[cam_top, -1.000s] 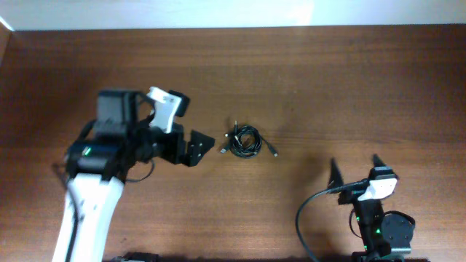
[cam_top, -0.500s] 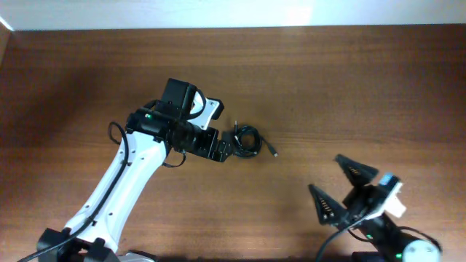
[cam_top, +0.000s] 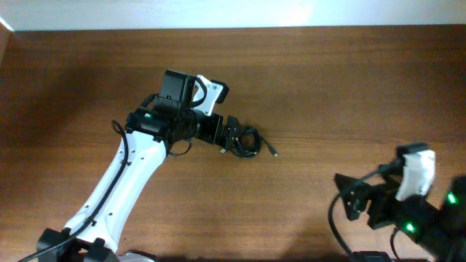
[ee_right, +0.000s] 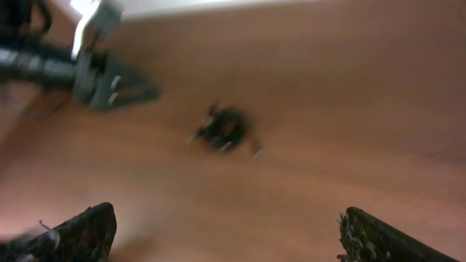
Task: Untangle cables
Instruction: 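Move the left gripper forward over the black cable bundle, then close the left gripper on one black cable and lift it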
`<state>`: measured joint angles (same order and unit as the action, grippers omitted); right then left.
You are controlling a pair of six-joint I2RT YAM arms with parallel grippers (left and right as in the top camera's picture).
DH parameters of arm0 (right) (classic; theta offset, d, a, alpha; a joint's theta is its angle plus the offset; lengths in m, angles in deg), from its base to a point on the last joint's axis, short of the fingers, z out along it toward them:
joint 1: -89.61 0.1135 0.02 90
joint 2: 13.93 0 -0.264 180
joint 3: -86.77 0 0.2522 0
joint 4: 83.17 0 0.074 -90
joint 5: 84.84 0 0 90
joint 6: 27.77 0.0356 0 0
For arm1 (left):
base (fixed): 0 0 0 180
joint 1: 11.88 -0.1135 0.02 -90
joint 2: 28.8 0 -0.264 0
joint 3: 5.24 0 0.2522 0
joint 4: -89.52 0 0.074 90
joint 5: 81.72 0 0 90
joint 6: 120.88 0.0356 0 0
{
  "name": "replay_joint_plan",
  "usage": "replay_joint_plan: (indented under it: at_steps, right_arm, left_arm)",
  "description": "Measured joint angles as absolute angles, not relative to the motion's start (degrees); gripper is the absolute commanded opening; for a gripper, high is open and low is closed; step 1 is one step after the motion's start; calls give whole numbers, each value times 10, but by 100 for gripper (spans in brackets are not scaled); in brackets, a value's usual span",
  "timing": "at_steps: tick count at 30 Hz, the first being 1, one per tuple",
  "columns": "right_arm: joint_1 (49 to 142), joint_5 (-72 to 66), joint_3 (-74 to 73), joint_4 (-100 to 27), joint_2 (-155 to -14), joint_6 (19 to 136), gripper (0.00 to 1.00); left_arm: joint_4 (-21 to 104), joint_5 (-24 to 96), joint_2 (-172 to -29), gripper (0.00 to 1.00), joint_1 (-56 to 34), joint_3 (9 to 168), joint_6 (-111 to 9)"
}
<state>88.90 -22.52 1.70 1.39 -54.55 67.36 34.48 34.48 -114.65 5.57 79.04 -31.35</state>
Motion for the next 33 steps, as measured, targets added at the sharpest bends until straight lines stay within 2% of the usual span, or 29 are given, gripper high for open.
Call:
replay_joint_plan:
  at_steps: [5,6,7,9,12,14,15,17,20,24,33]
  right_arm:
    - [889,-309,17,14,-632,679,98]
    - [889,-318,17,14,-651,684,98]
    - [889,-325,17,14,-673,697,98]
    - [889,-331,17,16,-709,719,98]
    - [889,-338,17,35,-765,751,98]
    - [889,-338,16,55,-797,760,98]
    - [889,-339,17,68,-813,760,98]
    - [892,-339,17,81,-846,754,98]
    - [906,-339,17,81,-875,744,98]
    - [942,-339,17,78,-890,739,98]
    - [994,-324,17,53,-892,738,99]
  left_arm:
    - [356,369,-1160,100,56,791,-326]
    - [357,372,-1178,87,56,792,-339]
    - [358,373,-1186,84,56,792,-349]
    - [358,375,-1220,84,57,793,-379]
    - [358,374,-1273,74,66,793,-408]
    - [358,365,-1292,65,77,793,-420]
    - [358,355,-1298,56,82,793,-429]
    - [359,328,-1304,45,92,793,-444]
    - [366,282,-1315,43,102,793,-482]
    - [374,242,-1344,45,103,793,-509]
    - [383,239,-1372,40,103,793,-520]
